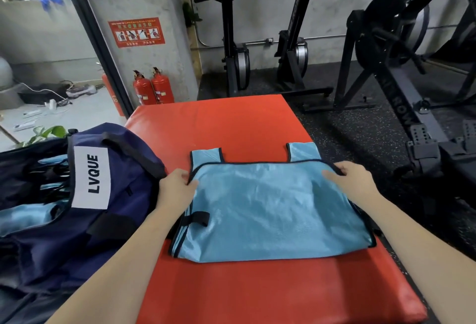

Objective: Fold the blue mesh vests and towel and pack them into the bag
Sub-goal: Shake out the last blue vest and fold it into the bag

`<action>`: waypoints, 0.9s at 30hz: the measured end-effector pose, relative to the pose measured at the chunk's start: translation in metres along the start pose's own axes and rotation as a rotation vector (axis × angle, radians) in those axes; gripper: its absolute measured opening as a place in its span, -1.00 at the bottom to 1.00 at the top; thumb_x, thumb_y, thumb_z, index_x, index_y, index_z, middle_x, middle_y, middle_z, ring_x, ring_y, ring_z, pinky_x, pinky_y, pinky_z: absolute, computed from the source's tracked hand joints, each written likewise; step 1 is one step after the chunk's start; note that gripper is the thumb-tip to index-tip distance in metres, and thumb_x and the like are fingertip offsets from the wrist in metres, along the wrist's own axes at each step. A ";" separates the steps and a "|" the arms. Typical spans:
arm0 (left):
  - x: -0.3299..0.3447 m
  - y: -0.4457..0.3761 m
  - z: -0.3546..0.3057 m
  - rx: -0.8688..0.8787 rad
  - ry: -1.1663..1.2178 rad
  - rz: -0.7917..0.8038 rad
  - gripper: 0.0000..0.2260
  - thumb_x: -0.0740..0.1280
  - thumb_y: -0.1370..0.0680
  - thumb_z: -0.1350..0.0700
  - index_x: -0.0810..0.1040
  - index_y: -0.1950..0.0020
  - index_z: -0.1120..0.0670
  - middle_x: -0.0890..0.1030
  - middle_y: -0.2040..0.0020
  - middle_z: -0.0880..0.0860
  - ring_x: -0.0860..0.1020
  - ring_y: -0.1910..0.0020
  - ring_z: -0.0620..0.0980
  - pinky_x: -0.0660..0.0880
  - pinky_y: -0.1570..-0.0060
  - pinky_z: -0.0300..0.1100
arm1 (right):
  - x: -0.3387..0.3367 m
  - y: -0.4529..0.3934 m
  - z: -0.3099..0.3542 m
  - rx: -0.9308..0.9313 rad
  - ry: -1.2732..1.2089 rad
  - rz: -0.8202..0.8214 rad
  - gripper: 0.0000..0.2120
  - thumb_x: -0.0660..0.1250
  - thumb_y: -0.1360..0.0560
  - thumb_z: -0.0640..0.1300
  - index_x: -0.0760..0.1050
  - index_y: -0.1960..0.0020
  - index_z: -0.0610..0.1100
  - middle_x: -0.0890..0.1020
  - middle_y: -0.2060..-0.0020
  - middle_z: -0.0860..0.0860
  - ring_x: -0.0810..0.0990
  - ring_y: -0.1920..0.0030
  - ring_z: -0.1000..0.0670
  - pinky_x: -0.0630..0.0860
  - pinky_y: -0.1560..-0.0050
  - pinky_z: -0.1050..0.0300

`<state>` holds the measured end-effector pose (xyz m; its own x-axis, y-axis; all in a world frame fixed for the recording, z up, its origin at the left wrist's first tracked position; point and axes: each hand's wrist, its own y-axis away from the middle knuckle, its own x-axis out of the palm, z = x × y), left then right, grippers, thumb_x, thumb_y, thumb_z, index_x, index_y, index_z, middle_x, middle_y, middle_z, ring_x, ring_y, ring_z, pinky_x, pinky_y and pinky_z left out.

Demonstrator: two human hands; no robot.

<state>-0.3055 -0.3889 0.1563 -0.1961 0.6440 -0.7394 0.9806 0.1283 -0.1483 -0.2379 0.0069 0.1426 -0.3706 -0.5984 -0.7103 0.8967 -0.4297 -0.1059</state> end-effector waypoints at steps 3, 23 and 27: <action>0.009 0.003 0.007 -0.003 -0.086 0.041 -0.90 0.40 -0.51 0.20 0.60 -0.01 0.17 0.66 0.15 0.10 0.60 0.08 0.12 0.46 0.08 -0.18 | 0.007 0.000 -0.012 0.010 0.088 0.007 -0.75 0.45 -0.50 -0.02 0.53 0.27 -0.12 0.60 0.37 -0.03 0.50 0.34 -0.02 0.39 0.28 0.09; 0.011 -0.012 -0.005 0.046 0.027 -0.153 -0.96 0.34 -0.58 0.11 0.53 0.07 0.00 0.56 0.22 -0.09 0.46 0.26 -0.10 0.28 0.36 -0.39 | 0.008 -0.031 0.005 -0.019 -0.079 -0.127 -0.82 0.37 -0.52 -0.10 0.60 0.11 -0.23 0.64 0.28 -0.17 0.56 0.23 -0.20 0.48 0.10 -0.01; 0.019 -0.019 0.002 -0.017 -0.097 -0.048 -0.82 0.37 -0.55 0.05 0.51 0.20 0.08 0.57 0.32 -0.03 0.46 0.36 -0.03 0.28 0.40 -0.23 | 0.015 -0.043 0.002 0.022 0.043 -0.027 -0.72 0.42 -0.51 -0.02 0.55 0.19 -0.25 0.61 0.32 -0.14 0.54 0.27 -0.17 0.45 0.19 0.02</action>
<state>-0.3280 -0.3806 0.1436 -0.2411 0.5609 -0.7920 0.9698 0.1708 -0.1743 -0.2830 0.0151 0.1377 -0.3833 -0.5570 -0.7367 0.8809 -0.4603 -0.1103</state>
